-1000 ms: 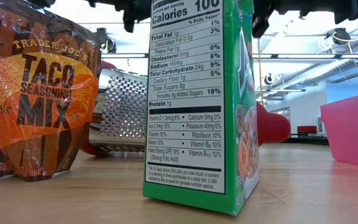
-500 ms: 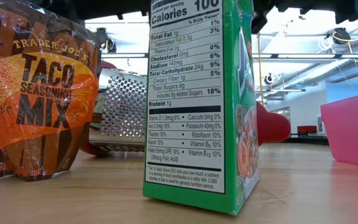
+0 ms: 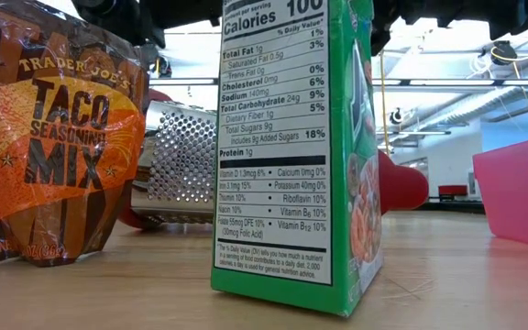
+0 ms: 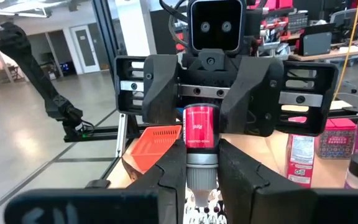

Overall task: Pick & Place Kitchen Items
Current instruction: Put the small red food coloring bottle into the black bin

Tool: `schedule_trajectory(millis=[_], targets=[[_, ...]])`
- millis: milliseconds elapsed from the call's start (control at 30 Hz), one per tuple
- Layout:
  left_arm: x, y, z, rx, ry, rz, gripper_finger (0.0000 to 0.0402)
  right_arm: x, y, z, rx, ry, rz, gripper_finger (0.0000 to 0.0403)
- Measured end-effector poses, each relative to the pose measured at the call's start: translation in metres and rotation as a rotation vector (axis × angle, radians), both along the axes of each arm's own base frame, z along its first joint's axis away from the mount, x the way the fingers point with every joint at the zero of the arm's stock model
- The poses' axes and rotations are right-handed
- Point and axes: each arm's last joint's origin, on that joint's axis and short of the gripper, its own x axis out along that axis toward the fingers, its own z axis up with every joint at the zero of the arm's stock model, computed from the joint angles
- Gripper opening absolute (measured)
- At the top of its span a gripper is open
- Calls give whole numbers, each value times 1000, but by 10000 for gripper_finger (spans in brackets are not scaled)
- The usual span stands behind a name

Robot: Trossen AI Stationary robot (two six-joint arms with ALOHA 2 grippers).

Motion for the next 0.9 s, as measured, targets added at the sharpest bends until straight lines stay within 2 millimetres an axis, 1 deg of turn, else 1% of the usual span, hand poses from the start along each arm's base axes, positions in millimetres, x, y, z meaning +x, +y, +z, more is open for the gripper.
schedule_trajectory(millis=[400, 700, 800, 900], targets=[[2, 0, -1, -10, 3, -2, 182, 0, 0, 1, -12, -8, -4, 57], [4, 7, -5, -25, 9, 7, 179, 0, 0, 1, -15, -10, -9, 57], [4, 8, -4, -21, 4, 9, 158, 0, 0, 1, -16, -10, -8, 57], [4, 9, -4, -12, -2, 9, 116, 0, 0, 1, -15, -15, -5, 57]])
